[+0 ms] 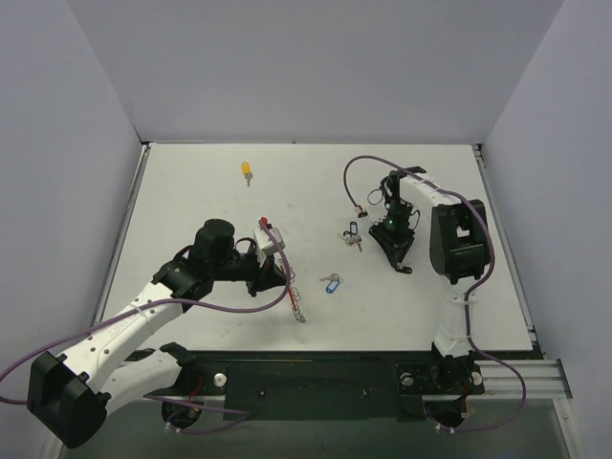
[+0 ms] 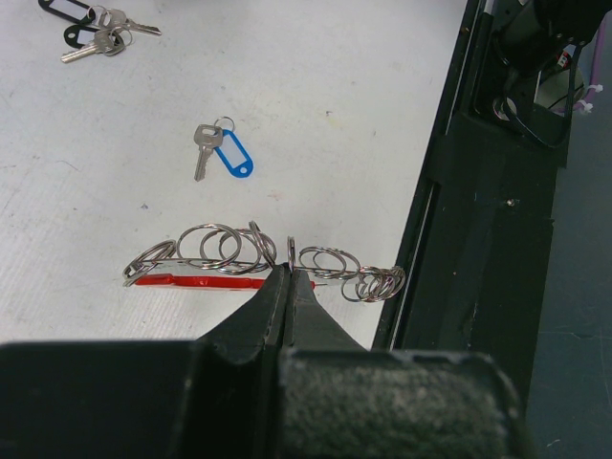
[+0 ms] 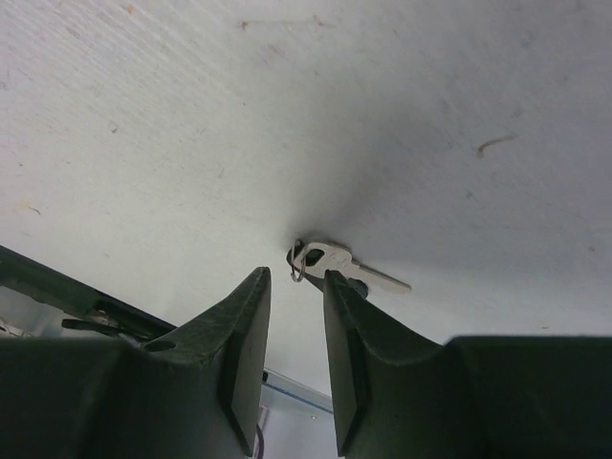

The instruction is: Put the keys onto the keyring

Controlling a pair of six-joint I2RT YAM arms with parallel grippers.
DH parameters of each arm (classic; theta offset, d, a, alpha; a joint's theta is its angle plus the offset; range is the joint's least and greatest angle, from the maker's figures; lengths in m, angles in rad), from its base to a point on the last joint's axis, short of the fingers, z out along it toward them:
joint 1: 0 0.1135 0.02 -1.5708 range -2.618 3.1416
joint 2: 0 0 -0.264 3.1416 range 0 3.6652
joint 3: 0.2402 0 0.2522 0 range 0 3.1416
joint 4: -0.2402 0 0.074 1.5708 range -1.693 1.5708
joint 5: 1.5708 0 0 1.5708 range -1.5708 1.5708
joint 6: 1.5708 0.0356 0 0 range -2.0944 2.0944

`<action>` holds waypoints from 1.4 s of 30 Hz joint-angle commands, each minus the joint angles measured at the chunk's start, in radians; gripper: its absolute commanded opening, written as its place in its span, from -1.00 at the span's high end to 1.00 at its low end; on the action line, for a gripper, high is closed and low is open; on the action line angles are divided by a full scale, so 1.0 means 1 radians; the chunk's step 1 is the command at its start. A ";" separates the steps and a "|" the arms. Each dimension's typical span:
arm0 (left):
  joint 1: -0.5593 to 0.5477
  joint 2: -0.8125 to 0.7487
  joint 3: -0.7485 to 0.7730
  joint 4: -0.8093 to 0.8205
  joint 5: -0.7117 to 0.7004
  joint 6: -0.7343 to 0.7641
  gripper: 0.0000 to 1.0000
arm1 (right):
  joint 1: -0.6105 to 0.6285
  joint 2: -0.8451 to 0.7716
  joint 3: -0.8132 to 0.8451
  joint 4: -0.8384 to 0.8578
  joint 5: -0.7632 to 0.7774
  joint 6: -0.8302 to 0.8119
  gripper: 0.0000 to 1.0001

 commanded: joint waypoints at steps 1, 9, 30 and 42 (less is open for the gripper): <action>0.007 -0.010 0.022 0.021 0.027 0.009 1.00 | -0.041 -0.118 -0.030 -0.010 -0.070 0.010 0.49; 0.008 -0.016 0.024 0.018 0.024 0.009 1.00 | -0.140 -0.379 -0.281 0.205 -0.213 0.013 0.48; 0.005 -0.026 0.025 0.018 0.029 0.009 1.00 | -0.065 -0.471 -0.518 0.534 -0.061 -0.052 0.37; 0.007 -0.024 0.024 0.018 0.030 0.009 1.00 | -0.047 -0.427 -0.492 0.500 -0.064 -0.058 0.49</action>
